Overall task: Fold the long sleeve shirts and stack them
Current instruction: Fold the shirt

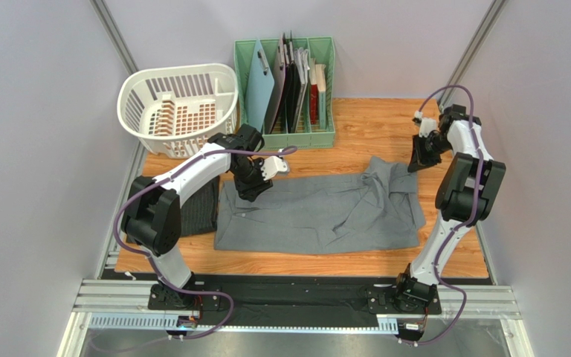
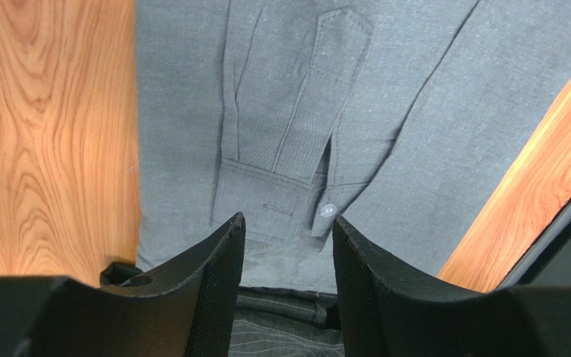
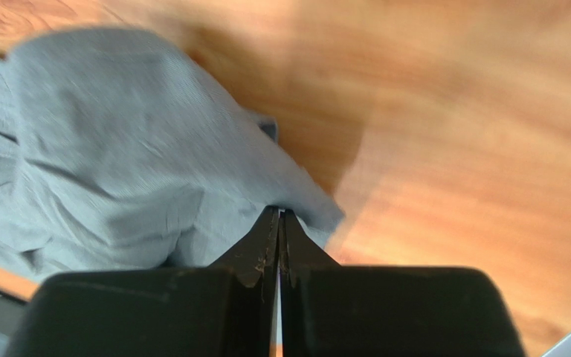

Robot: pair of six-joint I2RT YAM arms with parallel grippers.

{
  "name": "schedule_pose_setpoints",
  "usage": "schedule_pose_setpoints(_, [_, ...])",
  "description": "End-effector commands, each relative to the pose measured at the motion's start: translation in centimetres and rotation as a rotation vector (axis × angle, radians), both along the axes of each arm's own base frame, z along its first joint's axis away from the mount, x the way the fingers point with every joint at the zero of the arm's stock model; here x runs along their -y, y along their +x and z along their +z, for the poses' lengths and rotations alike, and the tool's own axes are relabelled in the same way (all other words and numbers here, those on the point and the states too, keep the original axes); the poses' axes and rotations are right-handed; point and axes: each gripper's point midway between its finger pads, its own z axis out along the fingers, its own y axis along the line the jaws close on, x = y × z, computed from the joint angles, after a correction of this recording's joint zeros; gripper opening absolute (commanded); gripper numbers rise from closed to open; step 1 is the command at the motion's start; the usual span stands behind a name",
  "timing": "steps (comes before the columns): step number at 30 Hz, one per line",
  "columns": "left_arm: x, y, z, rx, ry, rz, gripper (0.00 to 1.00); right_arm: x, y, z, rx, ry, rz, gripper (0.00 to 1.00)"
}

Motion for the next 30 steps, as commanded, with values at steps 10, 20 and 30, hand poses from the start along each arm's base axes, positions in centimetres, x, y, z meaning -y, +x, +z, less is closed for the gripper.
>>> schedule_pose_setpoints(10, [0.6, 0.4, 3.1, 0.043, -0.090, 0.007, 0.52, -6.8, 9.7, 11.0, 0.593, -0.175, 0.444, 0.05])
schedule_pose_setpoints(20, [0.6, 0.2, 3.4, 0.033, -0.121, 0.023, 0.54, -1.7, 1.6, 4.2, 0.117, -0.122, 0.430, 0.76])
schedule_pose_setpoints(30, [0.1, 0.0, 3.1, 0.016, -0.103, 0.011, 0.54, 0.3, 1.6, -1.6, 0.008, -0.142, 0.404, 0.55])
